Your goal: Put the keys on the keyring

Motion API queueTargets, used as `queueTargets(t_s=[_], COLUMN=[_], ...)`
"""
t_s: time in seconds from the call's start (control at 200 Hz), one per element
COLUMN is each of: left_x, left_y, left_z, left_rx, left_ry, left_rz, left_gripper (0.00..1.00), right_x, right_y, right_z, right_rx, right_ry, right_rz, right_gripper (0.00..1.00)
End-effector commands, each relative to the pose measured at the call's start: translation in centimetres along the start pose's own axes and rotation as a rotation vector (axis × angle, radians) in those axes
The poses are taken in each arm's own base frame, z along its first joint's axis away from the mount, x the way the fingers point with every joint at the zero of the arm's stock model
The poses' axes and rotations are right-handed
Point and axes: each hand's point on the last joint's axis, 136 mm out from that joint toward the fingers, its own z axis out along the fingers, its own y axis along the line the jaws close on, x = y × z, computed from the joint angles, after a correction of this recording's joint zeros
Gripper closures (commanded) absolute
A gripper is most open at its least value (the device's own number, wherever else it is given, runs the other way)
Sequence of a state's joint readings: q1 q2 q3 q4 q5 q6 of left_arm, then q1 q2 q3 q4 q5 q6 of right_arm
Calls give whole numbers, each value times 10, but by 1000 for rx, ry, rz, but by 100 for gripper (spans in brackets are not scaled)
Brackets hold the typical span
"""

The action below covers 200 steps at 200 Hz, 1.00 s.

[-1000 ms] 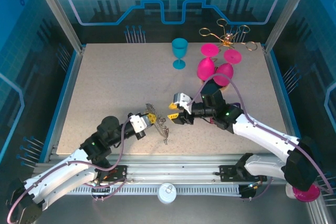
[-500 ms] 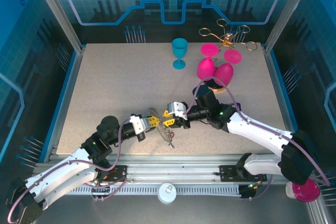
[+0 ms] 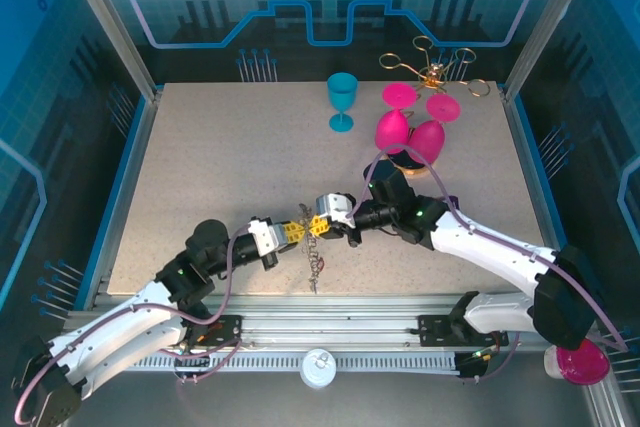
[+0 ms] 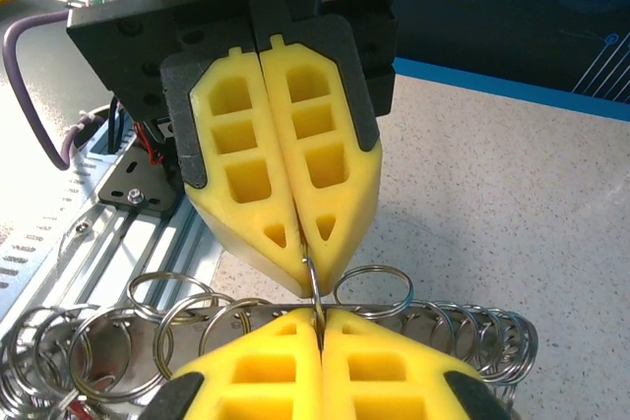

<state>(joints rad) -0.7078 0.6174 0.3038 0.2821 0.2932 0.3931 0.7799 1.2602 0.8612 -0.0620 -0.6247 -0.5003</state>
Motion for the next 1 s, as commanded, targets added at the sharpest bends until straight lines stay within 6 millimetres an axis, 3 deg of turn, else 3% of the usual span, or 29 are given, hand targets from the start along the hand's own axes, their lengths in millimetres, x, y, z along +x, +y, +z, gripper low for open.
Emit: queueTargets(t_s=[0.0,0.275,0.415,0.54,0.61,0.685,0.83,0.996], left_x=[-8,8,12,5,-4,-14,-17,-19], left_y=[16,20,20,20,18,17,13,11], left_z=[-1,3,5,6,4,3,2,2], left_rx=[-57,-32,-14,-16,-19,-27,-16,-4], left_ry=[51,230,284,242,171,95,57,37], left_rz=[8,9,16,33,52,70,77,79], left_gripper=[89,93,99,100,100,100,100,100], right_x=[-15,-11,-25,-31,-28,-23,-12,-4], right_y=[3,13,15,7,-1,-5,-6,-6], right_z=[-3,0,0,-2,-4,-7,-8,-9], right_rx=[-32,-108,-124,-76,-28,-13,2,20], right_ry=[33,225,209,157,114,73,53,63], right_rz=[-45,-88,-113,-81,-30,20,79,98], right_gripper=[100,100,100,100,80,68,63,67])
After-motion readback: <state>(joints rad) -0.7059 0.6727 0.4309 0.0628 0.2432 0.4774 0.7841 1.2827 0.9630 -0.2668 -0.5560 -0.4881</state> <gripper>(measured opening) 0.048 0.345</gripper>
